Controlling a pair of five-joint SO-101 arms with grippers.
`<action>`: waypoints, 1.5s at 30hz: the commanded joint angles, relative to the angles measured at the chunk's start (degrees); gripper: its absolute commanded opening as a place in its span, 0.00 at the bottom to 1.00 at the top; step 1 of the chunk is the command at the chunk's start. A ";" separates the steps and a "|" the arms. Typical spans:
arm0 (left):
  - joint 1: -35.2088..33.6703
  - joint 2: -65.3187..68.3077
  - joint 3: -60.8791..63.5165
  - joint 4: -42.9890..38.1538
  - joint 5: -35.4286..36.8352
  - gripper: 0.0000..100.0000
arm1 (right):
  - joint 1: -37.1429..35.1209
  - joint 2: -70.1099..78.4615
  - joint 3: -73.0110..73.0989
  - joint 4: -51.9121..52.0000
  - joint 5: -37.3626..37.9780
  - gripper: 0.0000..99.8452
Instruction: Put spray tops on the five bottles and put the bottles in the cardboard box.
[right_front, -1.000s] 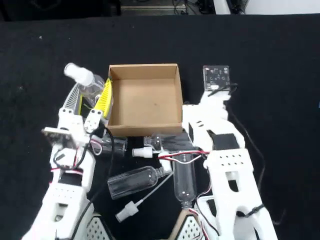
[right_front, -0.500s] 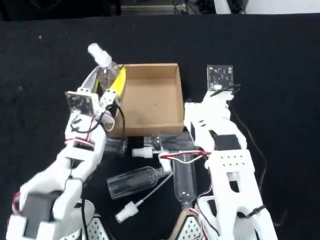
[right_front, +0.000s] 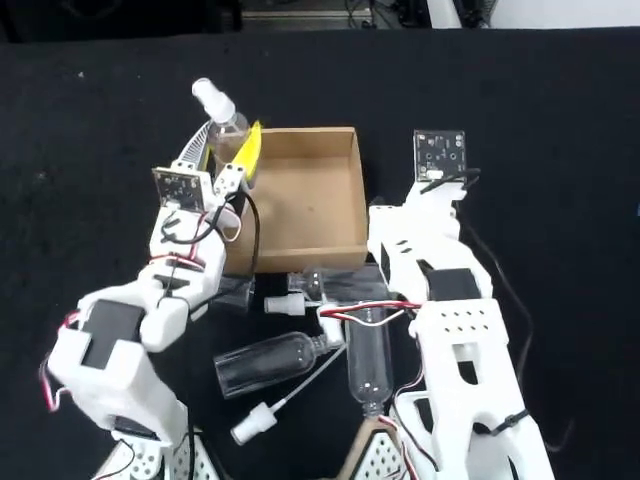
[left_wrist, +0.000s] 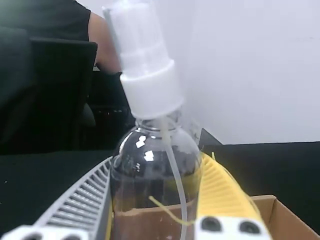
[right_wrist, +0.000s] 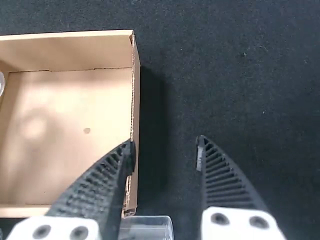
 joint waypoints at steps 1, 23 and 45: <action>-1.45 3.87 -7.96 -1.49 0.09 0.03 | 0.70 -2.15 -0.22 -1.58 -0.26 0.18; -2.51 21.36 -20.70 -1.58 -0.35 0.03 | 0.88 -2.15 -0.22 -1.58 -0.09 0.18; -2.59 23.21 -19.56 -1.05 -0.35 0.35 | 0.97 -2.15 -0.22 -1.58 0.00 0.18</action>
